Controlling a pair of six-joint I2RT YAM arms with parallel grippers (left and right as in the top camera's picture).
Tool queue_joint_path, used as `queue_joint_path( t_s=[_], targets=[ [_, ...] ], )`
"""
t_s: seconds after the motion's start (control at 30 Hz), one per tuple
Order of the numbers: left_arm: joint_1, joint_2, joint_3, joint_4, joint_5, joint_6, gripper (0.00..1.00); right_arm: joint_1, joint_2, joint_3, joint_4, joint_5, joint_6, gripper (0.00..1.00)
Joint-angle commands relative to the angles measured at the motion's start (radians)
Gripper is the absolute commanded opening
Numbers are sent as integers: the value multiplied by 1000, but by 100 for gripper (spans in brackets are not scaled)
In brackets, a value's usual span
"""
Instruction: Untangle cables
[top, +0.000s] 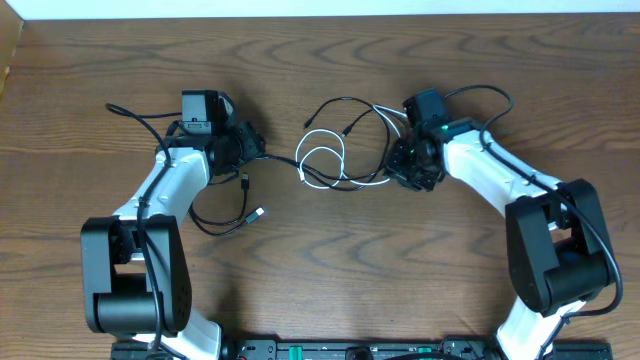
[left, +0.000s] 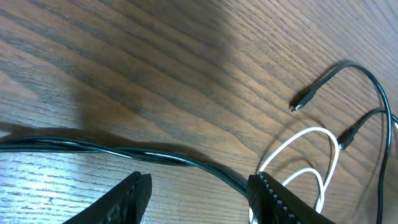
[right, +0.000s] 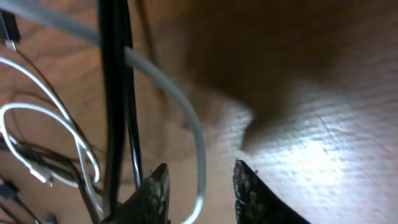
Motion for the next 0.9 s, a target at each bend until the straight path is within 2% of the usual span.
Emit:
queue_joint_path(
  t_s=[0.0, 0.13, 0.27, 0.3, 0.33, 0.37, 0.53, 0.77, 0.87],
  targets=[
    [-2, 0, 5, -2, 13, 9, 55, 23, -22, -32, 39, 62, 58, 25],
    [-2, 0, 5, -2, 13, 9, 55, 45, -22, -61, 90, 99, 71, 20],
    [-2, 0, 5, -2, 13, 9, 55, 54, -22, -71, 98, 144, 69, 25],
    [-2, 0, 5, -2, 13, 9, 55, 54, -22, -71, 98, 151, 62, 24],
    [-2, 0, 5, -2, 13, 9, 55, 54, -22, -71, 101, 156, 47, 9],
    [-2, 0, 5, -2, 13, 9, 55, 52, -22, -71, 102, 155, 22, 1],
    [-2, 0, 5, -2, 13, 9, 55, 35, -83, -56, 102, 63, -107, 1],
    [-2, 0, 5, -2, 13, 9, 55, 34, -303, -36, 124, 58, -243, 1],
    [-2, 0, 5, -2, 13, 9, 55, 31, -396, -36, 159, -16, -298, 1]
  ],
)
